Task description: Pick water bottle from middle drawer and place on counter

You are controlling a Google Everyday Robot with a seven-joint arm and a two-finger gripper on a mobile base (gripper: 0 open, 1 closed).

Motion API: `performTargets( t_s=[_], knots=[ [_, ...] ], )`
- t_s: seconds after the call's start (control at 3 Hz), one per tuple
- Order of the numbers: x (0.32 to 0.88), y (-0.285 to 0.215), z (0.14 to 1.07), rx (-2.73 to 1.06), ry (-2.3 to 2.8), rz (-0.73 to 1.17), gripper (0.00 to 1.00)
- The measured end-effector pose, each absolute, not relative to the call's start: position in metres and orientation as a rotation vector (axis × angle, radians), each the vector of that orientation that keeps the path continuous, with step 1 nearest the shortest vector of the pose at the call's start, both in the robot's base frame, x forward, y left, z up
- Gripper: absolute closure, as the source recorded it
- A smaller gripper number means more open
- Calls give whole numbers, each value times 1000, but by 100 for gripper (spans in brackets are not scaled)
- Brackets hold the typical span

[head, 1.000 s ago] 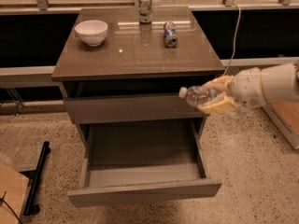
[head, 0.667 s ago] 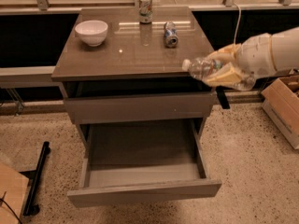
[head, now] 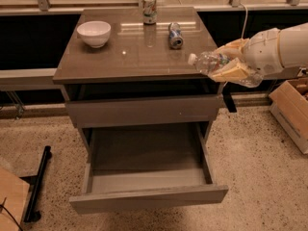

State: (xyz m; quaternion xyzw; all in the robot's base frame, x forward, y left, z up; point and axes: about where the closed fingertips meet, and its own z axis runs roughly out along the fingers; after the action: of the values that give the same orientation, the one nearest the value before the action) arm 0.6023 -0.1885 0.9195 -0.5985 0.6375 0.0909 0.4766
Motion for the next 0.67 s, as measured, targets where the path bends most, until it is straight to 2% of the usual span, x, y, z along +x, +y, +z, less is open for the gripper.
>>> performTargets(
  t_s=[0.67],
  knots=[
    [657,-143,965,-1467,1366,18,100]
  ],
)
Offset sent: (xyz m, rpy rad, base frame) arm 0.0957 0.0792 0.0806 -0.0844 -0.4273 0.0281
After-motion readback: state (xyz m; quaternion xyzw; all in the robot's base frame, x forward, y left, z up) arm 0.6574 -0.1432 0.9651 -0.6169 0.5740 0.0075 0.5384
